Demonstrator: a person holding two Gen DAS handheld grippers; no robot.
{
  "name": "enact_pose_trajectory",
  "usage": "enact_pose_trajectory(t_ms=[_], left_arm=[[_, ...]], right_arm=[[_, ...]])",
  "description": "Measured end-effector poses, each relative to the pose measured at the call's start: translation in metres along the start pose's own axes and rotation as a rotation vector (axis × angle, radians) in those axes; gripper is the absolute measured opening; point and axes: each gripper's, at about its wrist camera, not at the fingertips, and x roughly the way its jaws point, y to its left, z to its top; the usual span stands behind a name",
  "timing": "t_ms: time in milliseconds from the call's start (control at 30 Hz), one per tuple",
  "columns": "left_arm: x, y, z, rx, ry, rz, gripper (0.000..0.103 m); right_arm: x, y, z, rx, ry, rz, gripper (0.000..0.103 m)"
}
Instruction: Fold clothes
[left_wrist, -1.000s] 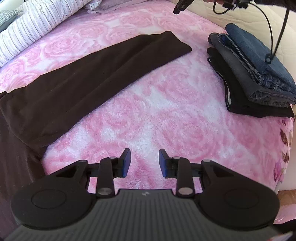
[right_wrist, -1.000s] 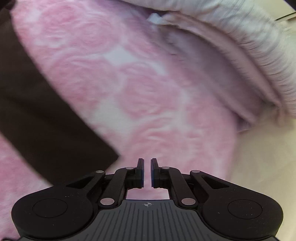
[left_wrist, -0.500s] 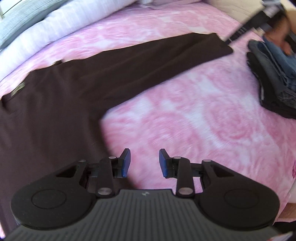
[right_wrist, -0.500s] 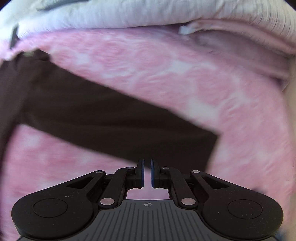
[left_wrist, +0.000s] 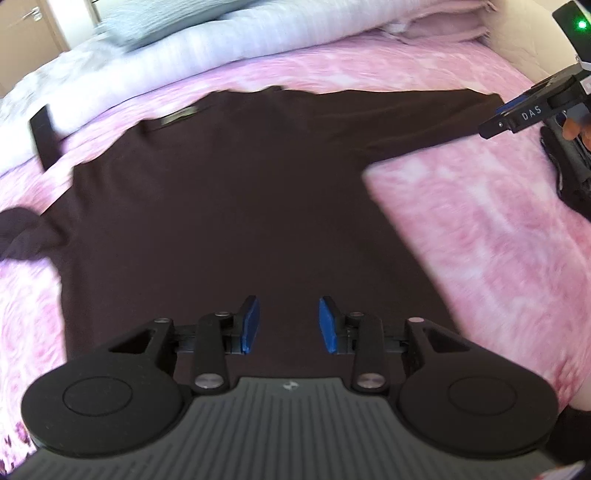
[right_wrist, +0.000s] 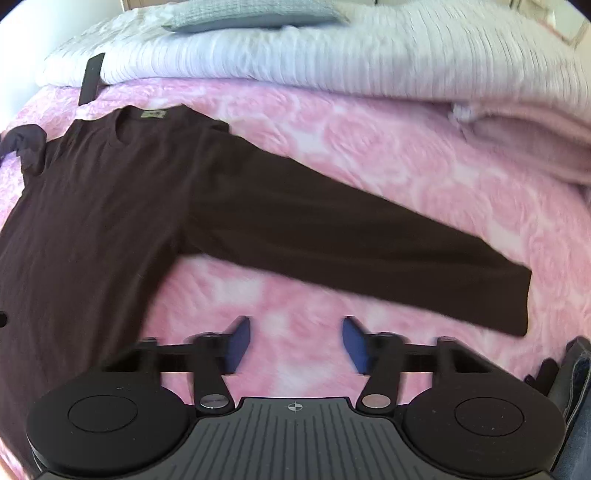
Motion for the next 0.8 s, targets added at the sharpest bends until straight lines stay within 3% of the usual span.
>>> enact_pose_trajectory(t_ms=[133,267,433,533,700,800], left_arm=[[-0.002,0.061,-0.031,0.033,-0.02,-0.001,0.031],[-0.004,0.125,-0.048,0.103,-0.048,0.023,0.031],[0.002,0.199,-0.065,-0.005,-0.041,0.042,0.034],[0.017,0.224,-0.081,-0.058,-0.011,0.08,0.034],[0.039,0.237,-0.102,-0.113,0.042,0.127,0.034],[0.05,0.234,-0.103,-0.137,0.073,0.108,0.034]], right_arm=[[0.01,0.053,0.024,-0.003,-0.027,-0.038,0.059],[0.037,0.096,0.054,0.032,-0.048,0.019,0.058],[0.102,0.142,0.108,-0.05,-0.079,0.038,0.058],[0.143,0.157,0.138,-0.086,-0.121,0.062,0.058],[0.217,0.127,0.168,-0.04,-0.131,0.072,0.058],[0.23,0.085,0.171,0.076,-0.136,0.05,0.058]])
